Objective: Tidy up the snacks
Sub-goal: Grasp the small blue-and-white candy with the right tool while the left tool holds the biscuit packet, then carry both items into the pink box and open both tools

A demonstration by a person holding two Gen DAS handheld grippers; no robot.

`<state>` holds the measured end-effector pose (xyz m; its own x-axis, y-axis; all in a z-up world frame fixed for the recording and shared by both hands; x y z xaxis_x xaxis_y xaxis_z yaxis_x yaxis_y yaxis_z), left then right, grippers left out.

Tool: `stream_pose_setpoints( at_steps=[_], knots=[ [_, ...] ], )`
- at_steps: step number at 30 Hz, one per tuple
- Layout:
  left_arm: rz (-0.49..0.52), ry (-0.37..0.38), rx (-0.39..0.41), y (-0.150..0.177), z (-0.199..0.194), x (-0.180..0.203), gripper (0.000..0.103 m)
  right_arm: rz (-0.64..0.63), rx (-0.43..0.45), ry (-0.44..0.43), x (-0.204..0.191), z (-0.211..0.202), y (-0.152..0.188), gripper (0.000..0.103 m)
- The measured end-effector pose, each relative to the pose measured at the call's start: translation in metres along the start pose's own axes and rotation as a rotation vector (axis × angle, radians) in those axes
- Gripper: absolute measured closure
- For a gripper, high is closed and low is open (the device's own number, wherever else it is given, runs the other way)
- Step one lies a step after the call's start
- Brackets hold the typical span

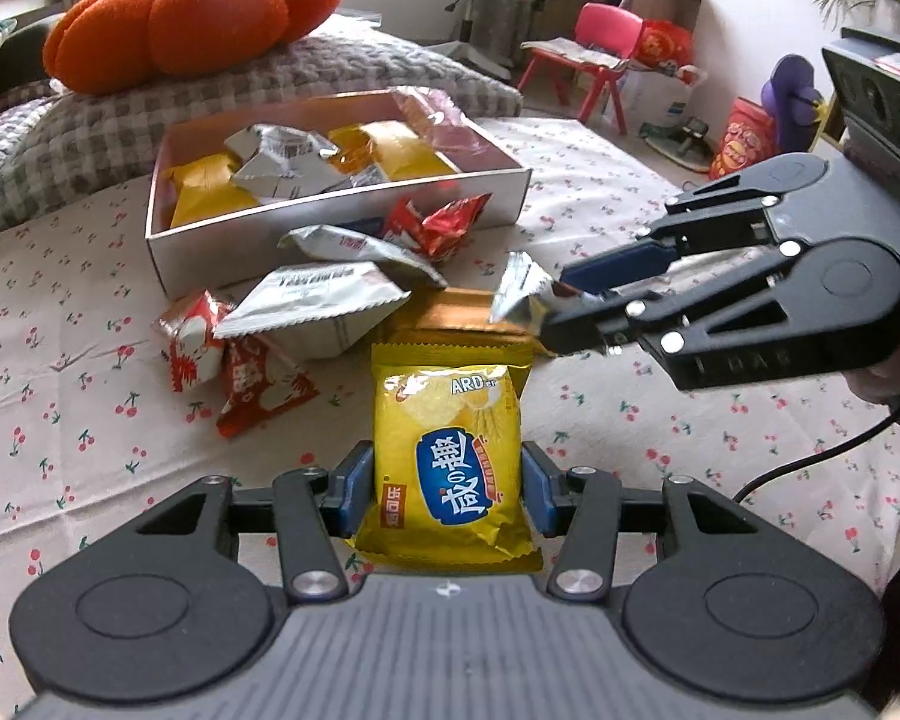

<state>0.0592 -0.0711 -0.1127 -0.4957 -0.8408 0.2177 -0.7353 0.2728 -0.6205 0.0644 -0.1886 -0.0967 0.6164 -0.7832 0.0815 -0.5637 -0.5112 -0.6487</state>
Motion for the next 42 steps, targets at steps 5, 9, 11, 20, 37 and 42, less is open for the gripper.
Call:
stream_pose_setpoints(
  at_steps=[5,9,11,20,37,42],
  knots=[
    [0.019,0.018,0.028,-0.008,-0.005,0.010,0.056,0.051,0.026,0.037,0.020,-0.008,-0.007,0.072],
    [0.017,0.030,0.053,-0.022,-0.007,0.015,0.056,0.103,0.049,0.069,0.040,-0.014,-0.012,0.072],
    [0.015,0.028,0.080,-0.032,-0.010,0.017,0.056,0.132,0.058,0.084,0.051,-0.016,-0.015,0.072],
    [-0.052,0.025,0.161,-0.074,-0.012,0.013,0.056,0.259,0.089,0.129,0.089,-0.014,-0.023,0.072],
    [-0.306,-0.111,0.143,-0.125,0.035,-0.045,0.056,0.503,0.065,0.152,0.128,0.021,-0.037,0.072],
    [-0.304,-0.133,0.109,-0.135,0.053,-0.052,0.056,0.560,0.067,0.138,0.137,0.032,-0.038,0.072]
  ],
)
Point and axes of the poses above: each gripper's, at about its wrist camera, not at the fingertips, and z roughly the way its jaws point, x to its right, y to its underside, the point moved 9 cm from there along z, roughly the way its jaws point, and after that the axes turned 10 degrees about -z, right-handed, at the moved point
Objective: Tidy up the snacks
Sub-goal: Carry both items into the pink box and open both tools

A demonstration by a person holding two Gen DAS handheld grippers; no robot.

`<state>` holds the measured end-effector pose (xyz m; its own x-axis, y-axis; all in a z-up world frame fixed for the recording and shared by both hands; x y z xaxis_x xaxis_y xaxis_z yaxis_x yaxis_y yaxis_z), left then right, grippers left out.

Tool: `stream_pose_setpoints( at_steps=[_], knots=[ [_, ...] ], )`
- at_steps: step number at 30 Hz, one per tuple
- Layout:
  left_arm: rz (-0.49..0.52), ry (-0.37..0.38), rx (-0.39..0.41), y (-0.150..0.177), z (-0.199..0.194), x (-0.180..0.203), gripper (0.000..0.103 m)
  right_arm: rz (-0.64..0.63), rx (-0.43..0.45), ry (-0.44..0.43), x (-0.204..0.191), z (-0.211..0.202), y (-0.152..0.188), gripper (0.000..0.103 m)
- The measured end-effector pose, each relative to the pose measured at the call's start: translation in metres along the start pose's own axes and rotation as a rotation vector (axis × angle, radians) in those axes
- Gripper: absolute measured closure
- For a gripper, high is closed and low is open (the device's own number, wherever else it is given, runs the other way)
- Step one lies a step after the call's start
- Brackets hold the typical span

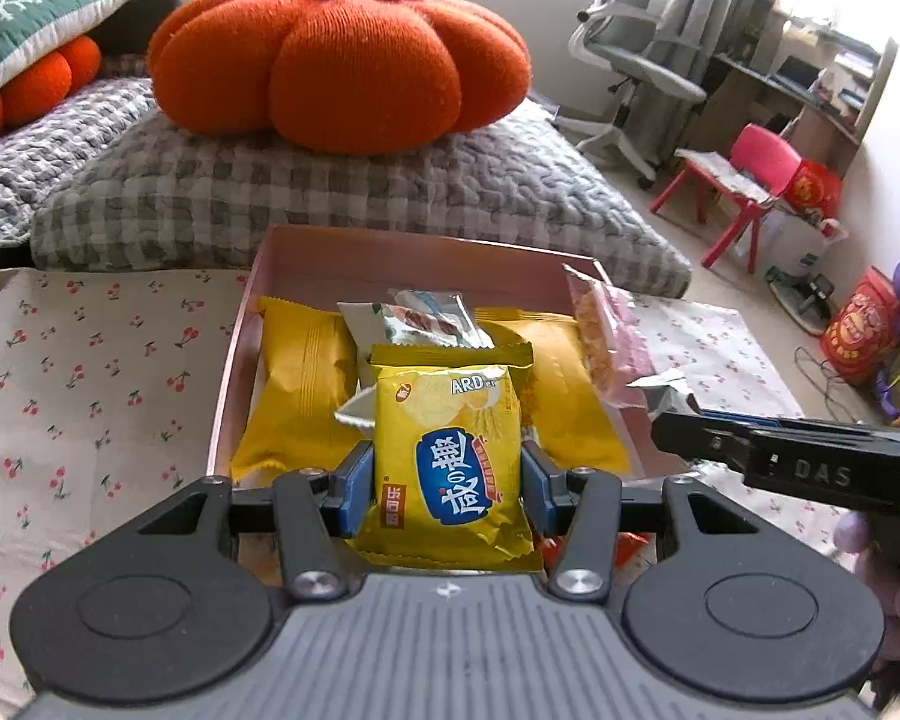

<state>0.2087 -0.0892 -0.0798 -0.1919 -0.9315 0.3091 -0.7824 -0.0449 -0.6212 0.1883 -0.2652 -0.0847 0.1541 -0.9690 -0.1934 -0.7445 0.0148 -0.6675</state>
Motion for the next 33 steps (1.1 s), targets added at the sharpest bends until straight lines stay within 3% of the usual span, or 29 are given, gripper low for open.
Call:
stream_pose_setpoints(
  at_steps=[21,30,32,33],
  knots=[
    [0.041,-0.070,0.019,-0.026,0.050,0.001,0.056,0.069,-0.041,-0.044,0.008,0.024,0.005,0.072],
    [0.051,-0.018,0.015,-0.017,0.038,0.002,0.055,0.081,-0.047,-0.042,0.011,0.026,0.005,0.072],
    [0.060,-0.013,0.009,-0.018,0.039,0.005,0.053,0.091,-0.048,-0.043,0.011,0.025,0.005,0.069],
    [0.062,-0.017,0.015,-0.018,0.037,0.005,0.047,0.095,-0.045,-0.042,0.011,0.024,0.005,0.068]
  ],
)
Point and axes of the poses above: each gripper's, at about its wrist camera, not at the fingertips, and z roughly the way its jaws point, x to its right, y to its underside, the point moved 9 cm from there along z, roughly the way its jaws point, and after that the axes turned 10 degrees about -z, right-handed, at the moved point
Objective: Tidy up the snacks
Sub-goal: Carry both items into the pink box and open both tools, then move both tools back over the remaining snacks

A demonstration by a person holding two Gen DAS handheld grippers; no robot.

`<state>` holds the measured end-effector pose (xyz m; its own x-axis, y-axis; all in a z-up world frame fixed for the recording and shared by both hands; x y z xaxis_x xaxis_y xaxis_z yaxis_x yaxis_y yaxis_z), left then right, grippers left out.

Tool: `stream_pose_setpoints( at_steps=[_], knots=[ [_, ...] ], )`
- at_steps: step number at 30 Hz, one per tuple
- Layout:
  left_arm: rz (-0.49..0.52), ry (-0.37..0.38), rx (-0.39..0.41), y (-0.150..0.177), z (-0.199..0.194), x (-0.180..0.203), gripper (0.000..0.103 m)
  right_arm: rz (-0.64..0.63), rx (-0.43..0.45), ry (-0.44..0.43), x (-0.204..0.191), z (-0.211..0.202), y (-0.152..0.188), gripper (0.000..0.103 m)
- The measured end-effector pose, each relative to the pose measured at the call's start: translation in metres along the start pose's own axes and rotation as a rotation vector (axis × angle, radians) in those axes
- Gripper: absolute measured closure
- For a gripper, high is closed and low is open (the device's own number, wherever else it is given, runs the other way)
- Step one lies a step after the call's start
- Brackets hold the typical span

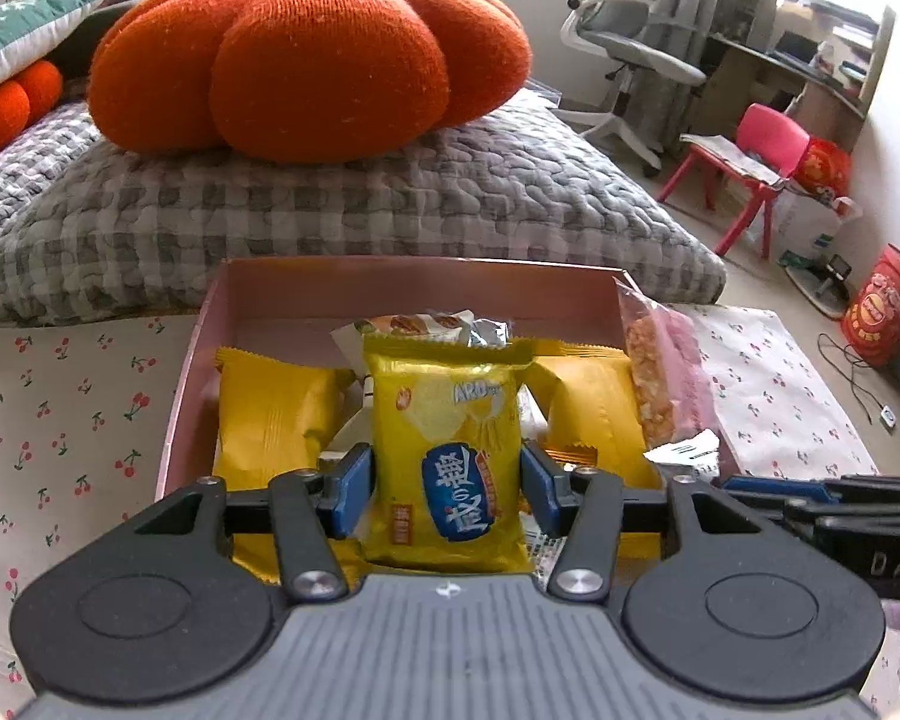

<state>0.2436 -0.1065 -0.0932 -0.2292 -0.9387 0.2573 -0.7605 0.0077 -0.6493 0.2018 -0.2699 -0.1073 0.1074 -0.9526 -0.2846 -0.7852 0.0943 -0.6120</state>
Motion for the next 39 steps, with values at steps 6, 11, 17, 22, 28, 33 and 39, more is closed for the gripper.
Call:
stream_pose_setpoints(
  at_steps=[6,11,17,22,28,33,39],
  knots=[
    [-0.017,-0.020,0.046,0.000,-0.022,-0.003,0.026,-0.018,0.034,0.020,0.001,-0.013,-0.007,0.052],
    [0.004,-0.048,0.049,0.005,-0.035,-0.004,0.021,-0.024,0.041,0.030,0.003,-0.024,-0.009,0.041],
    [0.007,-0.073,0.044,0.015,-0.049,-0.005,0.013,-0.071,0.050,0.025,-0.005,-0.041,-0.006,0.025],
    [0.021,-0.084,0.039,0.025,-0.062,-0.004,0.008,-0.111,0.050,0.015,-0.014,-0.055,0.002,0.019],
    [-0.006,-0.093,0.029,0.039,-0.078,-0.007,0.003,-0.173,0.072,0.009,-0.028,-0.074,0.010,0.018],
    [-0.021,-0.079,0.031,0.052,-0.089,-0.018,0.001,-0.238,0.110,0.020,-0.037,-0.090,0.018,0.011],
    [-0.029,-0.105,0.053,0.067,-0.100,-0.043,0.000,-0.280,0.104,0.025,-0.044,-0.092,0.037,0.008]
  ],
)
Point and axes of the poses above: each gripper's, at about its wrist camera, not at the fingertips, and z roughly the way its jaws point, x to its right, y to its underside, the point moved 9 cm from there along z, roughly the way its jaws point, and after that the axes turned 10 degrees about -z, right-handed, at the moved point
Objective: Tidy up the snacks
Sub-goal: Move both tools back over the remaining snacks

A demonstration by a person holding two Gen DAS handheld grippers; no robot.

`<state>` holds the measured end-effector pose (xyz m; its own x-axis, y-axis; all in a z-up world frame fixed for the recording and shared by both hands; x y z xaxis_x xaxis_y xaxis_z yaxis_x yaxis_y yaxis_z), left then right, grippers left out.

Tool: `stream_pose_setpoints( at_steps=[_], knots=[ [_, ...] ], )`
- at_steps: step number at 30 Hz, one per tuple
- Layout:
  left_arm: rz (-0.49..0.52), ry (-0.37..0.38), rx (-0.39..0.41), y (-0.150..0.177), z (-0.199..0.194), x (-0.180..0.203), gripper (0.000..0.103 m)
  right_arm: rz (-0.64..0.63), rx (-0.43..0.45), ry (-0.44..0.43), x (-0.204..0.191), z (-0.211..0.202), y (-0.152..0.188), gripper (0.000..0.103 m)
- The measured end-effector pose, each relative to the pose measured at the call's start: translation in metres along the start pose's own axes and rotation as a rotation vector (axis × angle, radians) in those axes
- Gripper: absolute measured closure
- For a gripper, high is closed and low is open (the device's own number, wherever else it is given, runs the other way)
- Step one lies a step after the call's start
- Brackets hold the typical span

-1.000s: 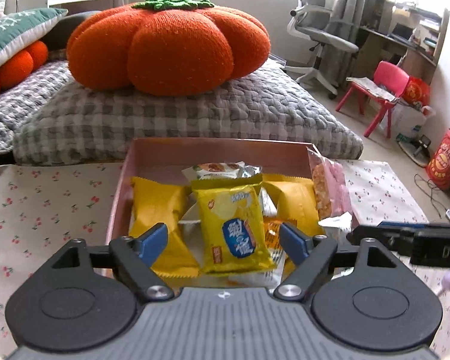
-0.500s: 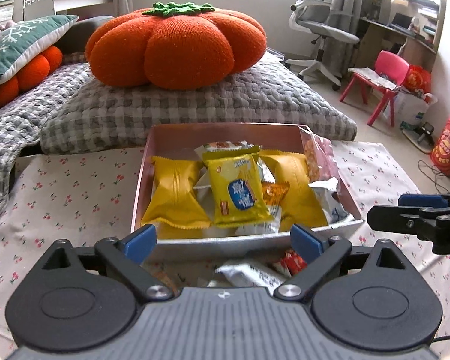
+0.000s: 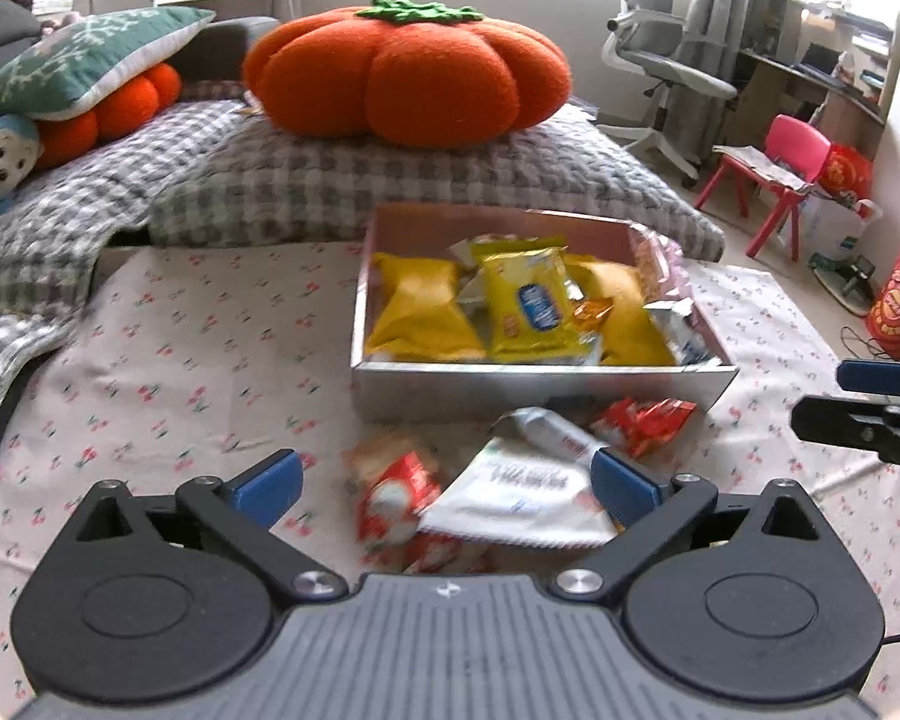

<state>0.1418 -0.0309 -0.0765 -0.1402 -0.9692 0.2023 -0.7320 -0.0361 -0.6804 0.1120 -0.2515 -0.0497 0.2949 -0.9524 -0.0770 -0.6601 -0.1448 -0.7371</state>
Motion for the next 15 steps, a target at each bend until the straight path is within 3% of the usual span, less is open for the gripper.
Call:
stream_pose_setpoints(
  at_steps=[15],
  knots=[
    [0.031,-0.009,-0.007,0.037,0.006,-0.036,0.000,-0.236,-0.064,-0.010,-0.048,0.015,0.041,0.006]
  ],
)
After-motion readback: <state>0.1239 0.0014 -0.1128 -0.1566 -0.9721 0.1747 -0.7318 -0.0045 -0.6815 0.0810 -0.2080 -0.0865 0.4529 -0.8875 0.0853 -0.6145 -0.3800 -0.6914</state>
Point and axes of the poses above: each gripper's, at about its wrist camera, not at the fingertips, and z roughly the way its jaws point, x to its right, y to its underside, the point moved 9 cm from there along z, roughly the way its jaws point, and after that the axes turned 10 degrees about -z, right-handed, at the moved point
